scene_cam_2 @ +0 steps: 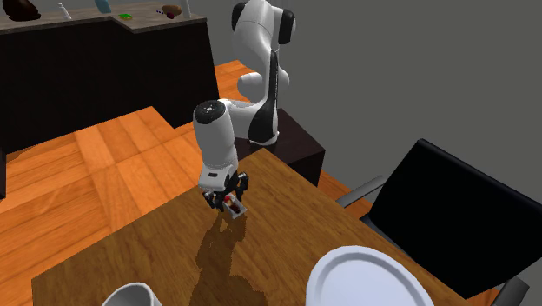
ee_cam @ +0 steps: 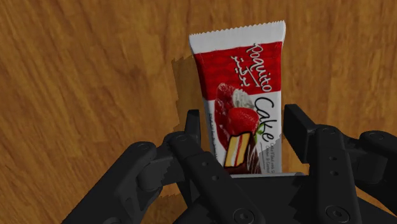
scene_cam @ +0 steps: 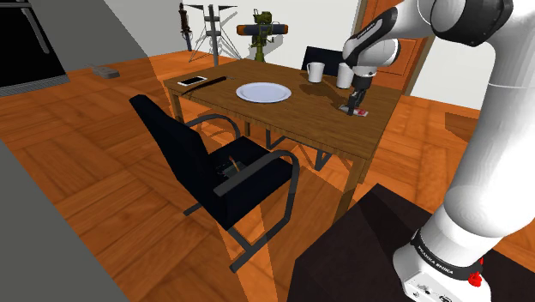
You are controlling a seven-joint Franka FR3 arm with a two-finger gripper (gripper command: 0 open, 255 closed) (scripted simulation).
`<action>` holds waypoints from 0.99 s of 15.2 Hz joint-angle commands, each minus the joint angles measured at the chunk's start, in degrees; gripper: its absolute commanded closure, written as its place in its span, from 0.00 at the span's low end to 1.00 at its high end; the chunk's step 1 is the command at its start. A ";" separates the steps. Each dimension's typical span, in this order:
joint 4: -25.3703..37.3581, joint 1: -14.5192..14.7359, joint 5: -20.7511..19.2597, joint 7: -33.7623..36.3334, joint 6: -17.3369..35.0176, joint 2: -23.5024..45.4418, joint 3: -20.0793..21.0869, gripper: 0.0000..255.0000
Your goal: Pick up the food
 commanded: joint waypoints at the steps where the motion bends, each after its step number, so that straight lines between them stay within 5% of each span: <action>1: -0.14 0.01 0.04 -0.04 0.02 0.09 0.05 1.00; 15: 2.37 0.53 -1.69 1.23 -4.62 -2.41 -0.47 1.00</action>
